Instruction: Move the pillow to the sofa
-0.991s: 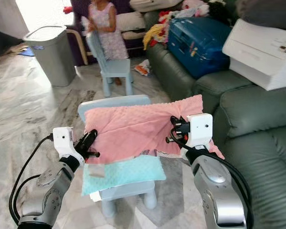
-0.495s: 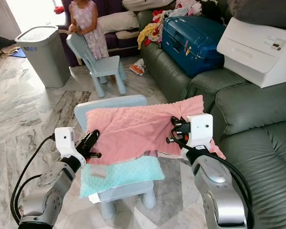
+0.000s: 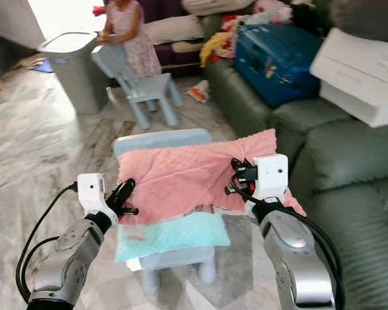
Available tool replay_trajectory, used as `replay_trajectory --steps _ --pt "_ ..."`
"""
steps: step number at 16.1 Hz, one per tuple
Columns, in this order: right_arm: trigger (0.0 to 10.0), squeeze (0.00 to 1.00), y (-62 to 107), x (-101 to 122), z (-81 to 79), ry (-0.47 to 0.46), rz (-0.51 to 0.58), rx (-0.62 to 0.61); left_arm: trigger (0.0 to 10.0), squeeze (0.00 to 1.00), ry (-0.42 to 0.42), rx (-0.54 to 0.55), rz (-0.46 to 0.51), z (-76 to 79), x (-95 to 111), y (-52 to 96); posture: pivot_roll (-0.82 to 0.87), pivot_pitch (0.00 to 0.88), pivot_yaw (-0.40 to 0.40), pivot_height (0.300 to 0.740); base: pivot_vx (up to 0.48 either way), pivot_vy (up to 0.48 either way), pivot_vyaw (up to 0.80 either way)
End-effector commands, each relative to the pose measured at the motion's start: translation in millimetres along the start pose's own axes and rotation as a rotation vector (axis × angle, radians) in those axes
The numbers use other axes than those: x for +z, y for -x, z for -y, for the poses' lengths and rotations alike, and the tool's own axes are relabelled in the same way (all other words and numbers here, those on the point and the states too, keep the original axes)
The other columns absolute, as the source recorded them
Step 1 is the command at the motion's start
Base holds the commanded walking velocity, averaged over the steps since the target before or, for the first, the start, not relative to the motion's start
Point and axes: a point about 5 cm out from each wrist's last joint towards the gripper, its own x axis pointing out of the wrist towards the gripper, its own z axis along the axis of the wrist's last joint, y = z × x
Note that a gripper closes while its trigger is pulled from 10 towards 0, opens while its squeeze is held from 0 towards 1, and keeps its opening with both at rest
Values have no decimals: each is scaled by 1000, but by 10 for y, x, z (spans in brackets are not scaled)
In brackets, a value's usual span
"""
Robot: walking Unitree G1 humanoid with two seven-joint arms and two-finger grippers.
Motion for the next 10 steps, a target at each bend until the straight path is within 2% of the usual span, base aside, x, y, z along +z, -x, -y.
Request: replay_trajectory --steps 1,8,10 --pt "10000 0 5 101 -20 9 47 15 10000 0 -12 10 16 -10 43 -6 -231 0 29 740 0 0 0" --pt "10000 0 -4 102 -35 10 50 23 10000 0 -21 24 11 -29 37 -11 -229 0 30 740 0 0 0" --pt "10000 0 -7 104 -39 9 51 24 10000 0 -23 23 10 -32 39 -10 -228 0 31 740 -251 0 0"
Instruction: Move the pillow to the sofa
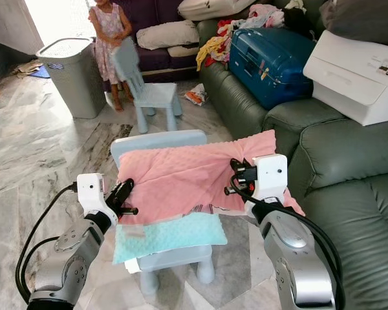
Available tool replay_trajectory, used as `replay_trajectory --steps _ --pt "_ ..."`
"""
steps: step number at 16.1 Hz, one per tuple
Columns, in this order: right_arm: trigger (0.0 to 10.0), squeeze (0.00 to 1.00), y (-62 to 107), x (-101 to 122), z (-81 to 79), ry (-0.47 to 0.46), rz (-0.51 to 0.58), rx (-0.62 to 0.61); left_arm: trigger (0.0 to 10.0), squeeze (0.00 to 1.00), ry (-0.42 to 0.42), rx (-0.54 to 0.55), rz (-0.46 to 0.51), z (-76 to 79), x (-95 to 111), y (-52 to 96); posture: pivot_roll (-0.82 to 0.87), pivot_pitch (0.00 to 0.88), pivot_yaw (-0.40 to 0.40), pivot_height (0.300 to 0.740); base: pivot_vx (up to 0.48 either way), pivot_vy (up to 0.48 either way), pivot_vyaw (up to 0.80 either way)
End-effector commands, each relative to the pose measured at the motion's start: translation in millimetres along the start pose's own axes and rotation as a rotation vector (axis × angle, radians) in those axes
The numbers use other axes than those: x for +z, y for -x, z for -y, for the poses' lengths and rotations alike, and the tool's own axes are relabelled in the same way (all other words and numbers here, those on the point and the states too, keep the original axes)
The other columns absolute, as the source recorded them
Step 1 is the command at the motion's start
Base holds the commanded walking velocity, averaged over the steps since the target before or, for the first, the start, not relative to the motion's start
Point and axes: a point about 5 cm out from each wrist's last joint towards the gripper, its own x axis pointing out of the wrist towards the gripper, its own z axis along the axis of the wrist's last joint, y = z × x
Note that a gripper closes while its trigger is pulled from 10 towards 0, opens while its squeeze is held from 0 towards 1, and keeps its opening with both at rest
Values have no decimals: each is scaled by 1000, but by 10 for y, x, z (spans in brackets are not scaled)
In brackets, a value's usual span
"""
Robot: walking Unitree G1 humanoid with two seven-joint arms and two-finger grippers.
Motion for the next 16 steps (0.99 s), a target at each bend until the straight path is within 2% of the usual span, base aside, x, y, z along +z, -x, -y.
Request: replay_trajectory --steps 1,14,16 --pt "10000 0 -9 102 -38 8 50 15 10000 0 -21 8 9 -25 35 -10 -229 0 33 740 -259 0 0" --pt "10000 0 -9 104 -43 3 53 12 10000 0 -21 6 6 -20 41 -18 -230 0 36 740 -262 0 0" --pt "10000 0 -4 106 -40 6 53 11 10000 0 -17 7 7 -18 39 -18 -231 0 37 740 0 0 0"
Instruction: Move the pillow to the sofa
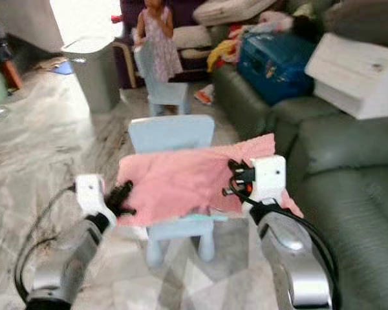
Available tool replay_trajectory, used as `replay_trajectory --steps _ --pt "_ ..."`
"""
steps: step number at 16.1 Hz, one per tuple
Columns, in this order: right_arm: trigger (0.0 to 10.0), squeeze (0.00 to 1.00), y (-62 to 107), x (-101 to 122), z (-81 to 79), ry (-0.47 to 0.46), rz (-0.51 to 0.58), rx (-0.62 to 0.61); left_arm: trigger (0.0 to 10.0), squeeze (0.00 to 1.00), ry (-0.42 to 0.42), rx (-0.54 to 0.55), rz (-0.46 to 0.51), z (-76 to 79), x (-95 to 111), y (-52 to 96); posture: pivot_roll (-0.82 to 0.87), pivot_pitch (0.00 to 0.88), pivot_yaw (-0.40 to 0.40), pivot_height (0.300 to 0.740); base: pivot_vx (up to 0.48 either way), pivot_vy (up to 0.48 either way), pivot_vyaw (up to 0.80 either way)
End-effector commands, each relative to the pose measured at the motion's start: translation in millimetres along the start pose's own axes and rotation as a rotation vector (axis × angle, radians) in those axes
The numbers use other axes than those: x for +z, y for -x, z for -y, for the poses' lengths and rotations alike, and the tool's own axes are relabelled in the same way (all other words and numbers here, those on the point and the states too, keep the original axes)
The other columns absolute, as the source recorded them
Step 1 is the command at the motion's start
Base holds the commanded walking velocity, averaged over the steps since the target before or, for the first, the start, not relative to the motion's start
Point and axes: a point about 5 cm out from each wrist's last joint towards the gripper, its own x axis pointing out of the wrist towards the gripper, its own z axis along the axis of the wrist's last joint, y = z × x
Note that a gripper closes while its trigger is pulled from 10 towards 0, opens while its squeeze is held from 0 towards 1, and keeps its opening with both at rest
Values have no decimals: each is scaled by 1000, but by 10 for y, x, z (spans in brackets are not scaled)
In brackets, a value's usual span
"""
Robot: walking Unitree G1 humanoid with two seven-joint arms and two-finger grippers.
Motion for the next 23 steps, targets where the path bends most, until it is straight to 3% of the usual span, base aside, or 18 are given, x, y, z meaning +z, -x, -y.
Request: replay_trajectory --steps 1,10,13,18,23 --pt "10000 0 -4 109 6 20 44 -3 10000 0 -7 -3 16 27 39 -12 -232 0 38 740 0 0 0" --pt "10000 0 -5 138 44 22 54 -30 10000 0 -23 -28 89 -23 287 -131 -238 0 41 740 0 0 0" --pt "10000 0 -3 125 38 15 48 -30 10000 0 55 -26 94 -87 296 -130 -239 0 43 740 0 0 0" --pt "10000 0 1 126 47 18 42 -22 10000 0 67 -35 83 -86 250 -110 -243 0 36 740 0 0 0" --pt "10000 0 -5 130 38 16 43 -15 10000 0 80 -54 75 -40 219 -100 -243 0 33 740 206 0 -456"
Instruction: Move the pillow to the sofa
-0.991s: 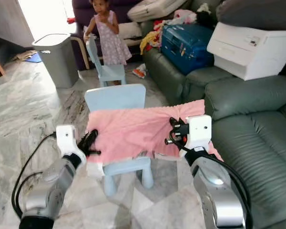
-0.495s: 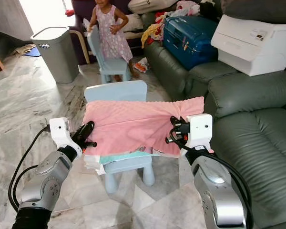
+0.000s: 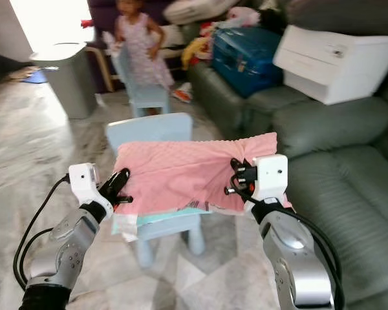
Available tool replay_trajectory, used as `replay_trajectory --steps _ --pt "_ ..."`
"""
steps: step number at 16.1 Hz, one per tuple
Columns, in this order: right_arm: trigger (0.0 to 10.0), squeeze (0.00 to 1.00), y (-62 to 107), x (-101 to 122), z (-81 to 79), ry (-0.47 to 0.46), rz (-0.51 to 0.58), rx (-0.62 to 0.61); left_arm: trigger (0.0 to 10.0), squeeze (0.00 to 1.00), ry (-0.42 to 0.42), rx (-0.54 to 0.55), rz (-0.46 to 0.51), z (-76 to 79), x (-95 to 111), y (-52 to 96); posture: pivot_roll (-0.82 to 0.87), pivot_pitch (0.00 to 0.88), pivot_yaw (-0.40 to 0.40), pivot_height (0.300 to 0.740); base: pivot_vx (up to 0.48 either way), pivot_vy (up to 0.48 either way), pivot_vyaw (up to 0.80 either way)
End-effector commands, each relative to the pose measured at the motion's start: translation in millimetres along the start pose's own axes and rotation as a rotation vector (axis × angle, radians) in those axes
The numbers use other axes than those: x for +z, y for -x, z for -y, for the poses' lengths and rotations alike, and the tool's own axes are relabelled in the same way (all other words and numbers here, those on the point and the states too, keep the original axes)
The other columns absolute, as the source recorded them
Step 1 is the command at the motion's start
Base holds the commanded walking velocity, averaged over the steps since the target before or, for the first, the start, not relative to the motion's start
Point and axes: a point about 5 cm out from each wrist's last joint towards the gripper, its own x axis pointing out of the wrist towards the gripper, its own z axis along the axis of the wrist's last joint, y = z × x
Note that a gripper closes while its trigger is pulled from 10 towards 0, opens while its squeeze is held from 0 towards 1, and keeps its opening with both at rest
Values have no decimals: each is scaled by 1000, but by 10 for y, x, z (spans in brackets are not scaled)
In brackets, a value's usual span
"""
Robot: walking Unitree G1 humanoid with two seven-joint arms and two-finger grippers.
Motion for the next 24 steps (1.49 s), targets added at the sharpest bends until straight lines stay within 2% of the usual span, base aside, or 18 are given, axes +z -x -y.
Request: replay_trajectory --steps 1,5,24 --pt "10000 0 -6 114 -8 8 45 13 10000 0 -7 -17 16 14 50 0 -244 0 33 740 304 0 -469" --pt "10000 0 -5 113 -12 7 43 16 10000 0 -1 -23 14 29 37 6 -245 0 32 740 312 0 -480" --pt "10000 0 5 97 -43 -1 33 26 10000 0 4 -40 -18 82 -39 41 -244 0 34 740 275 0 -729"
